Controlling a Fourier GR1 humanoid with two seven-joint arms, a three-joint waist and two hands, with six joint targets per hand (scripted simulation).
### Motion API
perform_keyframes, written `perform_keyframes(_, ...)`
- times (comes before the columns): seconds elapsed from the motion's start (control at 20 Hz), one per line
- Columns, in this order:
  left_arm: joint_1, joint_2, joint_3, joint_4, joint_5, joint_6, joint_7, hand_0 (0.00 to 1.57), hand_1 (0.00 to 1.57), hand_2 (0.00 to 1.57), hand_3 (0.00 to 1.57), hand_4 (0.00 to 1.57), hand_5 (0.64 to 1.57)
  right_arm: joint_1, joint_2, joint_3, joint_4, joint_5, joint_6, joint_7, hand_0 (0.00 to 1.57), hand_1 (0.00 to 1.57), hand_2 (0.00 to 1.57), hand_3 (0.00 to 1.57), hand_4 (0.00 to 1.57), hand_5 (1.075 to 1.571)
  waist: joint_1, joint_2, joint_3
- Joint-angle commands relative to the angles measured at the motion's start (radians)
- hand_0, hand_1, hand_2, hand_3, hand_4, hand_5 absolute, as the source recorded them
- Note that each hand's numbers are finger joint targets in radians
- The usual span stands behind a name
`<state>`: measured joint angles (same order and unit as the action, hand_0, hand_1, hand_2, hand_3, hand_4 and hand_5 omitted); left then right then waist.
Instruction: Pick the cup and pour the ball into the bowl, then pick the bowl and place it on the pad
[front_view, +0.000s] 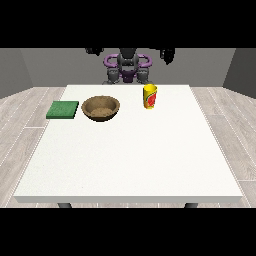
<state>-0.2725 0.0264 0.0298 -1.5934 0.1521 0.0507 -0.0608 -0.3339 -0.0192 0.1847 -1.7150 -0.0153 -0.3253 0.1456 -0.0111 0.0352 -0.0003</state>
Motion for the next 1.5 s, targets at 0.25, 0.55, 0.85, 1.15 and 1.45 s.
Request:
perform_keyframes(0.25, 0.164, -0.026, -0.115, 0.097, -0.056, -0.026, -0.316, 0.0, 0.0, 0.0, 0.0, 0.0, 1.541, -0.07, -0.108, -0.183, 0.132, -0.029, 0.061, -0.112, 0.0, 0.0, 0.37, 0.65, 0.68, 1.568, 0.046, 0.128, 0.0002)
perform_keyframes(0.55, 0.091, 0.015, -0.042, 0.251, -0.049, -0.067, -0.365, 0.0, 0.0, 0.0, 0.0, 0.0, 1.535, -0.137, -0.134, -0.255, 0.262, -0.036, 0.086, -0.132, 0.0, 0.0, 0.35, 0.54, 0.66, 1.565, 0.058, 0.108, 0.0002)
perform_keyframes(0.85, -0.009, -0.004, 0.013, 0.494, -0.08, -0.02, -0.535, 0.0, 0.0, 0.0, 0.0, 0.0, 1.536, -0.215, -0.175, -0.267, 0.27, -0.039, 0.128, -0.083, 0.0, 0.0, 0.44, 0.6, 0.65, 1.565, 0.0, 0.147, -0.0001)
perform_keyframes(1.15, -0.062, 0.018, 0.084, 0.691, -0.058, -0.044, -0.667, 0.0, 0.0, 0.0, 0.0, 0.0, 1.53, -0.204, -0.18, -0.278, 0.268, -0.04, 0.151, -0.137, 0.0, 0.0, 0.41, 0.59, 0.64, 1.563, -0.036, 0.158, -0.0002)
perform_keyframes(1.45, -0.085, -0.006, 0.069, 0.793, -0.075, 0.011, -0.731, 0.0, 0.0, 0.0, 0.0, 0.0, 1.525, -0.178, -0.227, -0.337, 0.315, -0.103, 0.24, -0.164, 0.0, 0.0, 0.35, 0.52, 0.64, 1.566, -0.051, 0.13, -0.0001)
